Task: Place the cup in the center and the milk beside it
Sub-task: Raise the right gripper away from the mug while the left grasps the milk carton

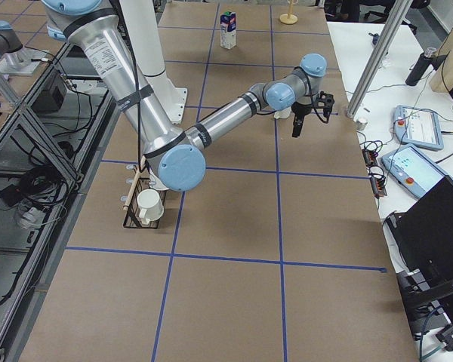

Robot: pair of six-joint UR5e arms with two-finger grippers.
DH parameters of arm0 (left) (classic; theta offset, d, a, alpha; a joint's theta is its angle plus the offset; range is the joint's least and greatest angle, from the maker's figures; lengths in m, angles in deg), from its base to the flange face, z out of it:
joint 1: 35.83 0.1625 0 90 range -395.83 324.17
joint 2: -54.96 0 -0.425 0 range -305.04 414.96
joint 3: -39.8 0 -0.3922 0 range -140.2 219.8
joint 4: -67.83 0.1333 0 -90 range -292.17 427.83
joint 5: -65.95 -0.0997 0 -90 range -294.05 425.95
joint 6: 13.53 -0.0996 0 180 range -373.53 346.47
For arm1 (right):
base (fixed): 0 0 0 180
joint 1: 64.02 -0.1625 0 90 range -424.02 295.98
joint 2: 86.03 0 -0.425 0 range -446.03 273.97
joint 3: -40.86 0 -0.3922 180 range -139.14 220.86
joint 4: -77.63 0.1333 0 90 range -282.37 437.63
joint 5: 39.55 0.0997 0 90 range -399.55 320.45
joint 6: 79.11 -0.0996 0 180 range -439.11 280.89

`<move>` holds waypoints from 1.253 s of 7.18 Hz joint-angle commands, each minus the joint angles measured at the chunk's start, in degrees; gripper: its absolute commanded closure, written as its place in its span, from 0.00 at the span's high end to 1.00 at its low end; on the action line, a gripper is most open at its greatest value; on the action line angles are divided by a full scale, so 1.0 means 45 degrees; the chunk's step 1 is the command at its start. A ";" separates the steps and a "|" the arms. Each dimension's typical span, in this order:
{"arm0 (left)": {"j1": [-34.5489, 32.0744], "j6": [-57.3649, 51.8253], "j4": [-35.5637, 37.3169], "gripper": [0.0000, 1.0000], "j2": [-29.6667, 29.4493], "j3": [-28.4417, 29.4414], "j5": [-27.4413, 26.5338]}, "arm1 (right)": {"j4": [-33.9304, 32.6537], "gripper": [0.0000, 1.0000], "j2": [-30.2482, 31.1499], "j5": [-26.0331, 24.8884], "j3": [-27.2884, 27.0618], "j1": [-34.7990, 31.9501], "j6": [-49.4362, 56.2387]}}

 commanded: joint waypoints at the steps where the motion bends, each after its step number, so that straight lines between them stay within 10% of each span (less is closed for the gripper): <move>1: 0.2215 0.1807 -0.1349 0.99 0.0319 -0.0196 -0.0546 | 0.0003 1.00 0.0323 -0.0016 0.0017 -0.0142 0.0480; 9: 0.3512 0.1855 -0.1451 0.99 0.0866 -0.0275 -0.0838 | 0.0003 1.00 0.0518 -0.0075 0.0115 -0.0005 0.0500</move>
